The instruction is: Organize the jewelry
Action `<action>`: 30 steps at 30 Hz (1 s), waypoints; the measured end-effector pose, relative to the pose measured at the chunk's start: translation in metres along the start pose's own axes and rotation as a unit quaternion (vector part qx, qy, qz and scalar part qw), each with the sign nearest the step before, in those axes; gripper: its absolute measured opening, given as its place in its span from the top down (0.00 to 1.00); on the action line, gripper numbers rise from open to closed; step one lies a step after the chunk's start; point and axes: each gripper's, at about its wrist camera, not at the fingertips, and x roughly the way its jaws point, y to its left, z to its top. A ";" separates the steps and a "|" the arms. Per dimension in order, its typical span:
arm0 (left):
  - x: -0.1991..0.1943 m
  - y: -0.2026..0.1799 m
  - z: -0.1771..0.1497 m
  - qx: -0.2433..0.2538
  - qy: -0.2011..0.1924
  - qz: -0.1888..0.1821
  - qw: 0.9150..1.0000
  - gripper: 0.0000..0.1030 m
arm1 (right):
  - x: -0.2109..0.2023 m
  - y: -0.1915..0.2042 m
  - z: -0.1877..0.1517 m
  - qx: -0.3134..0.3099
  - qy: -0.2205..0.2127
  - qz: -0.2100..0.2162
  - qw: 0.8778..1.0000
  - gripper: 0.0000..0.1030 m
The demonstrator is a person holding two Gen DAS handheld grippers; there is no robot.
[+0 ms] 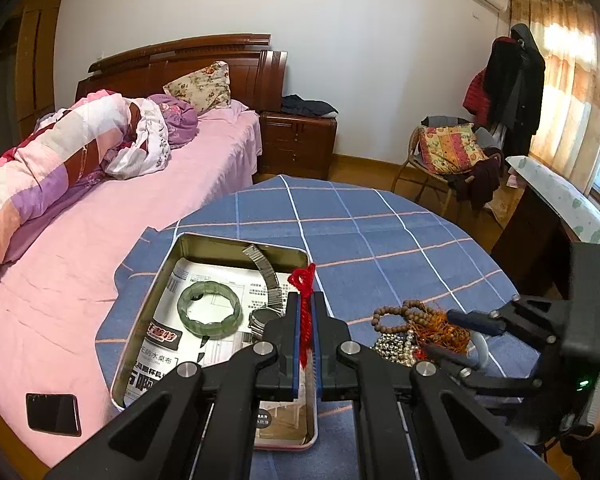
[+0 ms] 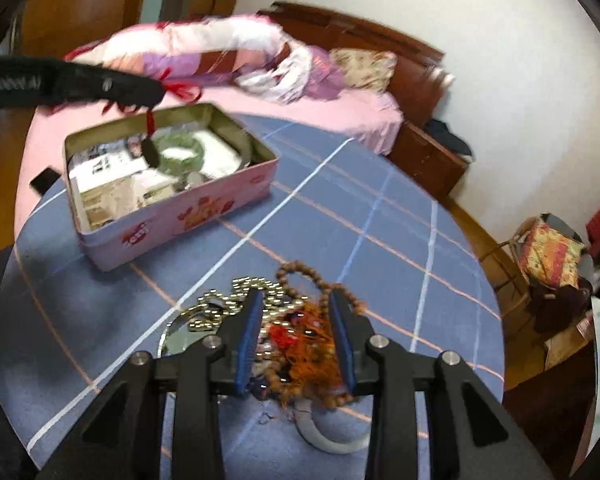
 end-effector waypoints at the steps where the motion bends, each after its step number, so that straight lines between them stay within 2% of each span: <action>1: 0.000 0.000 0.000 -0.001 0.000 0.000 1.000 0.97 | 0.004 0.000 0.002 -0.002 0.008 0.012 1.000 0.65; 4: 0.000 0.002 -0.001 -0.004 -0.001 -0.001 1.000 0.97 | 0.027 0.005 -0.001 -0.012 0.053 0.023 0.998 0.72; 6: -0.001 0.004 0.000 -0.006 -0.002 0.000 1.000 0.97 | 0.031 -0.002 -0.002 0.008 0.065 0.027 0.998 0.79; 8: -0.002 0.005 0.000 -0.009 -0.004 -0.001 1.000 0.97 | 0.031 -0.010 -0.003 0.030 0.066 0.028 0.997 0.82; 11: -0.002 0.005 0.000 -0.009 -0.004 -0.001 1.000 0.97 | 0.032 -0.022 -0.009 0.066 0.066 0.061 0.994 0.82; 13: -0.002 0.005 0.000 -0.008 -0.004 -0.001 1.000 0.97 | 0.031 -0.020 -0.013 0.056 0.069 0.051 0.995 0.83; 17: -0.001 0.004 -0.001 -0.005 0.000 -0.002 1.000 0.97 | 0.030 -0.012 -0.015 0.035 0.067 0.034 0.997 0.92; 24: -0.003 0.008 0.001 -0.010 -0.005 0.001 1.000 0.97 | -0.027 -0.032 0.004 0.076 -0.029 0.034 0.996 0.93; 30: -0.008 0.012 0.005 -0.014 -0.013 0.001 1.000 0.97 | -0.068 -0.038 0.031 0.085 -0.085 0.044 0.992 0.94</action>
